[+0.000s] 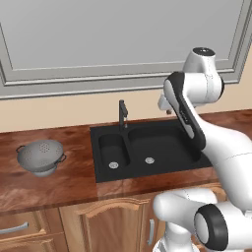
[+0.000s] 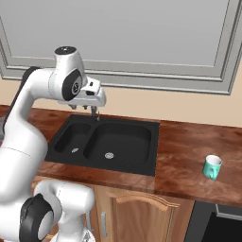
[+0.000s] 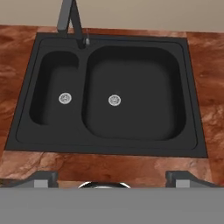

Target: Place the colander in the left basin and the mug in the right basin of the sink.

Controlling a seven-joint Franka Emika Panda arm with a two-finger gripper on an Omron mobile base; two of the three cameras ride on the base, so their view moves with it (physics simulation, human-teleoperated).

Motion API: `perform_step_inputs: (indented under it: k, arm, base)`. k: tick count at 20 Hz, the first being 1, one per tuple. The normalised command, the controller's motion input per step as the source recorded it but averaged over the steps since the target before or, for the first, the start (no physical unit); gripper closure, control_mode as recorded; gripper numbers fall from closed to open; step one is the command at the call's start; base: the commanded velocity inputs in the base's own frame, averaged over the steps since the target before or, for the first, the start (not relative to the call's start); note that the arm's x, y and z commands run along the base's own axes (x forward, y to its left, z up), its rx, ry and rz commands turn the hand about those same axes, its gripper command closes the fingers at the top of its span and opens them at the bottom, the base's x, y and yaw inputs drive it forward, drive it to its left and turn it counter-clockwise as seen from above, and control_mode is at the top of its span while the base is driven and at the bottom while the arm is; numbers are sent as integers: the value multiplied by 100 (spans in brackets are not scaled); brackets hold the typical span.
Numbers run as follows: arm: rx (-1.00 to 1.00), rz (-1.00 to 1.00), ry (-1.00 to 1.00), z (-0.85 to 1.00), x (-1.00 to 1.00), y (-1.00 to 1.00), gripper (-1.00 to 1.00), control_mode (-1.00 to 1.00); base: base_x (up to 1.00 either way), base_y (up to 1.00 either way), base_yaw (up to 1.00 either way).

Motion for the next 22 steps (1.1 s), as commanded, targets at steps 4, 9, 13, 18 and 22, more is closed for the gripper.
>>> perform_step_inputs:
  k: [4, 9, 13, 18, 22]
  arm:
    - [2, 0, 0, 0, -18, -27, -100, -100]
    - [2, 0, 0, 0, -15, -30, -100, -100]
    - [0, 0, 0, 0, -9, -26, -100, -100]
    - [0, 0, 0, 0, -4, -28, -100, -100]
    - [0, 0, 0, 0, 0, -31, -100, -100]
  base:
    - [0, 0, 0]
    - [0, 0, 0]
    - [0, 0, 0]
    - [0, 0, 0]
    - [0, 0, 0]
